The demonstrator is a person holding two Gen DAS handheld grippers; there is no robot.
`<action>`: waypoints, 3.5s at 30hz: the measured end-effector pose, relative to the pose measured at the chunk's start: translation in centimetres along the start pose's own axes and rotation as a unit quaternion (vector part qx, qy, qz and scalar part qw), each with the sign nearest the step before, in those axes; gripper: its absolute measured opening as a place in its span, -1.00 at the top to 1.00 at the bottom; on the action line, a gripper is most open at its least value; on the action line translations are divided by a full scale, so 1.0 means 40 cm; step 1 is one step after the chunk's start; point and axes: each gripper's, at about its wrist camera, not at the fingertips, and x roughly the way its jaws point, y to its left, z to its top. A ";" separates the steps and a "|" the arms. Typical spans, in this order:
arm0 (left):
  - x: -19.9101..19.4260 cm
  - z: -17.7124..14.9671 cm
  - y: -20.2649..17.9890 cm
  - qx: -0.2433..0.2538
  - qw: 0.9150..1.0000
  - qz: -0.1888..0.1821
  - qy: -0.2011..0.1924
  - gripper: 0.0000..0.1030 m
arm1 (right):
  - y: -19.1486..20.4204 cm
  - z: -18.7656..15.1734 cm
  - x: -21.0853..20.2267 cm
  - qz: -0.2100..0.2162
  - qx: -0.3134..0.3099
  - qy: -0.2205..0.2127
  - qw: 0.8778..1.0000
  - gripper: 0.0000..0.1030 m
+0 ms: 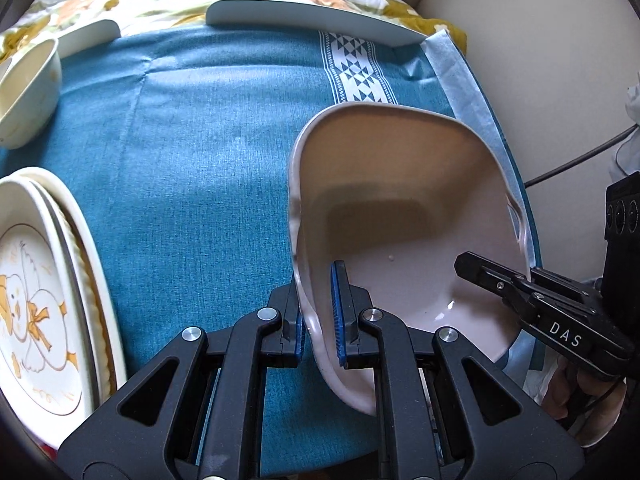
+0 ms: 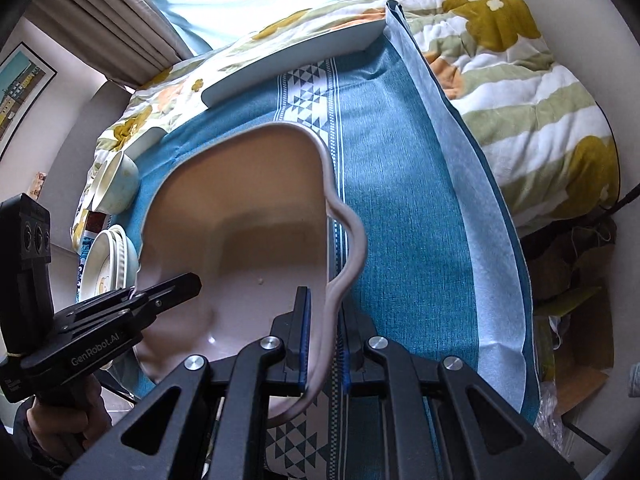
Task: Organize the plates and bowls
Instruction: 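Lift the mauve basin and carry it across the blue cloth, then lower the basin onto the cloth and open the right gripper, then close the right gripper on the cream bowl's rim, then lift the cream bowl and carry it over the mauve basin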
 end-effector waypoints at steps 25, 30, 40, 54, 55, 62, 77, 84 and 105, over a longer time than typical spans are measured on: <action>-0.091 0.022 0.019 -0.020 0.999 0.018 -0.038 -0.46 | -0.019 -0.004 -0.049 0.004 -0.015 -0.015 1.000 -0.61; -0.286 0.015 0.053 -0.037 0.994 0.041 -0.097 -0.46 | 0.053 0.027 -0.157 0.019 -0.054 -0.038 0.998 -0.73; -0.645 0.036 0.286 -0.118 0.961 0.120 -0.220 -0.99 | 0.403 0.201 -0.271 0.147 -0.201 -0.107 0.963 -0.99; -0.458 0.198 0.767 -0.221 0.967 0.053 -0.114 -0.34 | 0.716 0.424 0.164 0.092 -0.191 0.025 0.977 -0.92; -0.430 0.208 0.784 -0.223 0.968 0.044 -0.104 -0.25 | 0.720 0.428 0.193 0.091 -0.184 0.033 0.978 -0.90; -0.248 0.267 0.866 -0.212 0.977 -0.001 -0.039 0.03 | 0.739 0.427 0.387 0.064 -0.138 0.098 0.984 -0.35; -0.156 0.313 0.872 -0.155 0.988 -0.001 -0.001 0.73 | 0.735 0.415 0.470 0.033 -0.111 0.132 0.984 0.76; -0.172 0.315 0.865 -0.147 0.989 0.011 -0.002 0.74 | 0.740 0.411 0.476 0.028 -0.103 0.131 0.986 0.78; -0.478 0.240 0.438 -0.079 0.991 0.002 -0.105 0.74 | 0.615 0.356 0.012 0.055 -0.100 -0.008 0.993 0.78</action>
